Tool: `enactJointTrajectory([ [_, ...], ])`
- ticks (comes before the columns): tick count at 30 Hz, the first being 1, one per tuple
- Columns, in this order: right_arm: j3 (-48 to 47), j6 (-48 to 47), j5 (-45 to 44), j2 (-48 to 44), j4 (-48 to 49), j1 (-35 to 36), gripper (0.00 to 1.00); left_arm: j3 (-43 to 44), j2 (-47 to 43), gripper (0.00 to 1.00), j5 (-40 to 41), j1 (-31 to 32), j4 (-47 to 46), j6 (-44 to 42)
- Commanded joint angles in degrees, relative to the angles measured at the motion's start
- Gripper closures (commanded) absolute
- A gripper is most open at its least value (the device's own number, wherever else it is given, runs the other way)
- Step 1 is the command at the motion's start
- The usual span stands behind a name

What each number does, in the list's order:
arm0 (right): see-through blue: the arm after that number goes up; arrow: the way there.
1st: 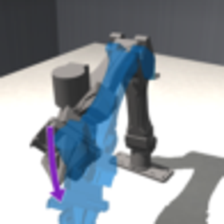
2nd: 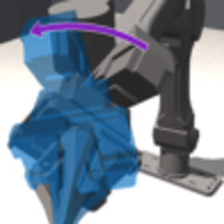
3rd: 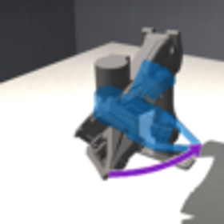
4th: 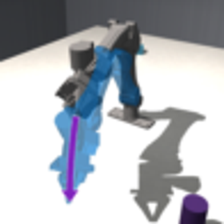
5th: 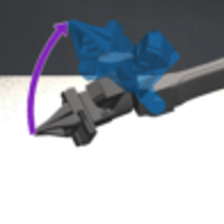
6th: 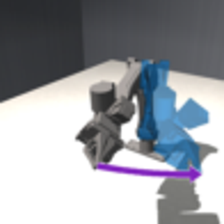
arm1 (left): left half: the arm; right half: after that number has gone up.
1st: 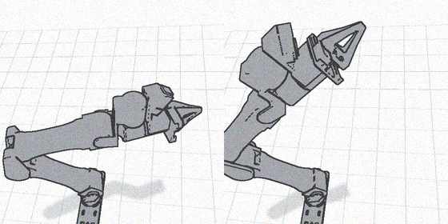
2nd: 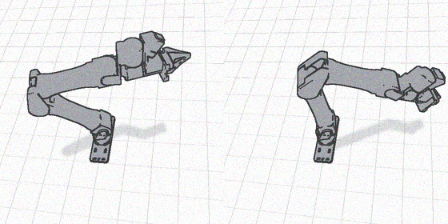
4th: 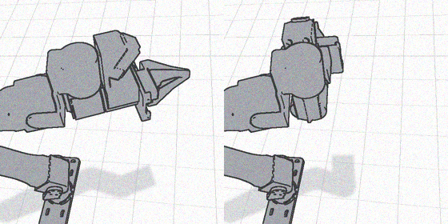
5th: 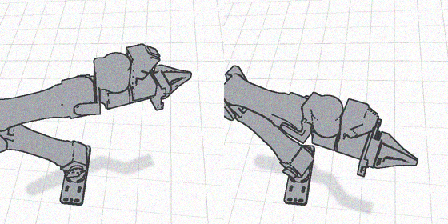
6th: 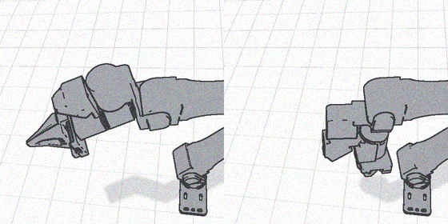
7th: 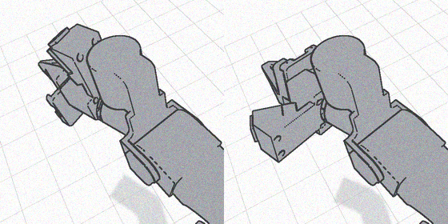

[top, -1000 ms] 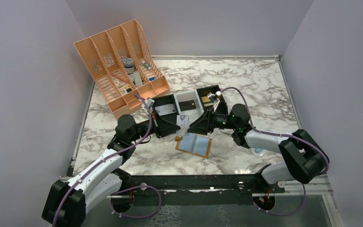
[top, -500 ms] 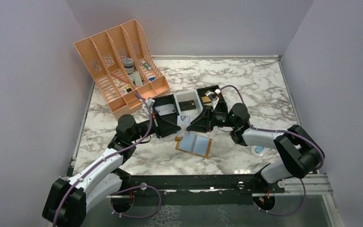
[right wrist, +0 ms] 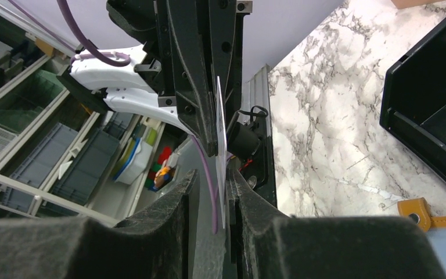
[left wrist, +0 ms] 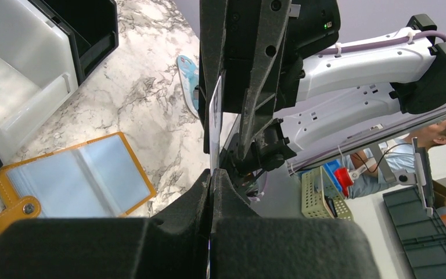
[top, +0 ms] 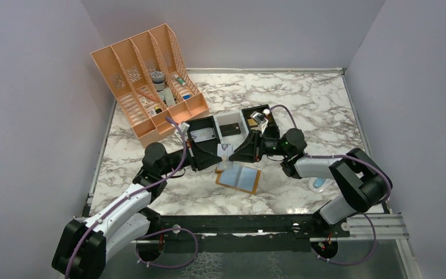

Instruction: Take the credit cards out of the card holder

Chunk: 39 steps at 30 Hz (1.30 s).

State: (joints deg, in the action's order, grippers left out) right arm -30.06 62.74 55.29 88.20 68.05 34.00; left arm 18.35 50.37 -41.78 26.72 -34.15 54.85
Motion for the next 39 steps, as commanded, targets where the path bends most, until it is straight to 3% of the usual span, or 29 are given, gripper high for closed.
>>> enactJointTrajectory([
  [1, -1.13, 2.07, 1.10, 0.95, 4.80, 0.15, 0.77, -0.81, -0.53, 1.00, -0.35, -0.25, -1.77, 0.61],
  [6, -1.94, -0.93, 0.15, 0.65, -0.35, 1.18, 0.78, -0.76, -0.06, 1.00, -0.08, -0.24, -2.08, 1.01],
  [11, -1.71, 0.23, -2.47, 1.67, 0.92, 2.12, 0.80, -0.78, 0.18, 1.00, -0.29, -0.26, -2.92, 1.33],
  [21, 0.14, 1.29, -5.48, 2.04, 3.63, 2.39, 0.99, -1.59, -0.75, 1.00, 0.33, -0.25, -2.94, 1.75],
  [32, 0.45, -5.36, -5.69, -3.63, -7.03, 2.36, 0.99, -1.00, 0.12, 1.00, 2.84, -0.26, -2.94, 0.73],
  [39, -0.59, -5.27, -4.56, -4.86, -8.30, 2.39, 0.99, -0.84, 1.22, 1.00, 2.52, -0.26, -2.94, 1.09],
])
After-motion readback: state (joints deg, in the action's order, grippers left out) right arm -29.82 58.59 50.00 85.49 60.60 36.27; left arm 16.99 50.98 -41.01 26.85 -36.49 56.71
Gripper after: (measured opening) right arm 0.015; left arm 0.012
